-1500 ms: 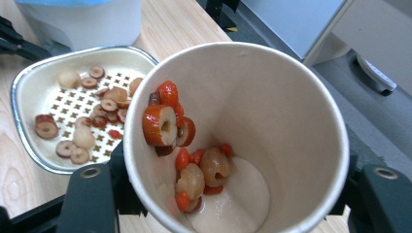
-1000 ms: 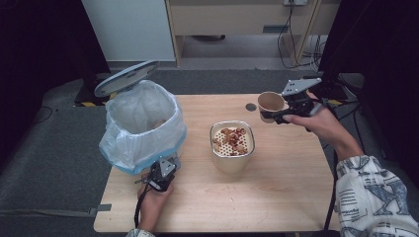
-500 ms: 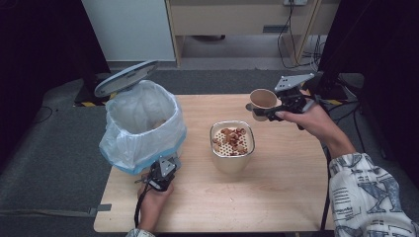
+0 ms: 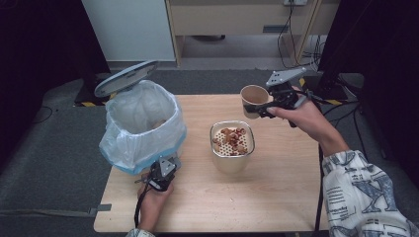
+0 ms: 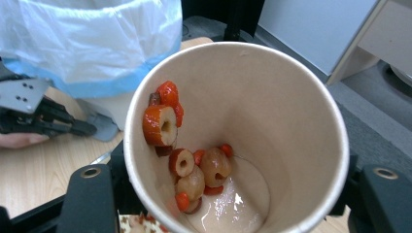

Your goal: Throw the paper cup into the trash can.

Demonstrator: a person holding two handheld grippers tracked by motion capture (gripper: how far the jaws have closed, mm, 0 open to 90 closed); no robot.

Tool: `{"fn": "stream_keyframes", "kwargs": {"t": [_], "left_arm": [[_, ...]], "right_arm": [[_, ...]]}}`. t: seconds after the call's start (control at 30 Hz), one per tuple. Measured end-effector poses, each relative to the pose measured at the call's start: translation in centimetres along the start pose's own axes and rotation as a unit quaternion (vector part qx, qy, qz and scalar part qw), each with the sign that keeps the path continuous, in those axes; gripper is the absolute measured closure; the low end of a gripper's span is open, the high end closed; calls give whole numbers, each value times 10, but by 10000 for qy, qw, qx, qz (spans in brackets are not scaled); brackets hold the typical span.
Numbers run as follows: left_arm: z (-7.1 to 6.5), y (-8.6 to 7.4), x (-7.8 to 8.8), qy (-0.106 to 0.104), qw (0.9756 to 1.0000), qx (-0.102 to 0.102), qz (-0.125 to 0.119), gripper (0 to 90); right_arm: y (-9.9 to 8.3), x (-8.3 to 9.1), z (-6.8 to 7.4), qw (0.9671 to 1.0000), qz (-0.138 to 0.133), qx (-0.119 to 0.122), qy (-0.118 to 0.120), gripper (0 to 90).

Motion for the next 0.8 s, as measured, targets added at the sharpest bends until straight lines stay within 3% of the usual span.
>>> {"fn": "stream_keyframes", "kwargs": {"t": [0.8], "left_arm": [[0, 0, 0, 16, 10000, -4, -1, 894]], "right_arm": [[42, -26, 37, 9996, 70, -29, 265, 322]]}}
Point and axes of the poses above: each handheld gripper's, and its own axes: x roughly backward along the jaws, y roughly out of its top, z roughly to its left, the point moved 5 cm from there along -x, roughly forward along the jaws, and after that the axes turned 9 degrees about -x, right-handed, at the moved point
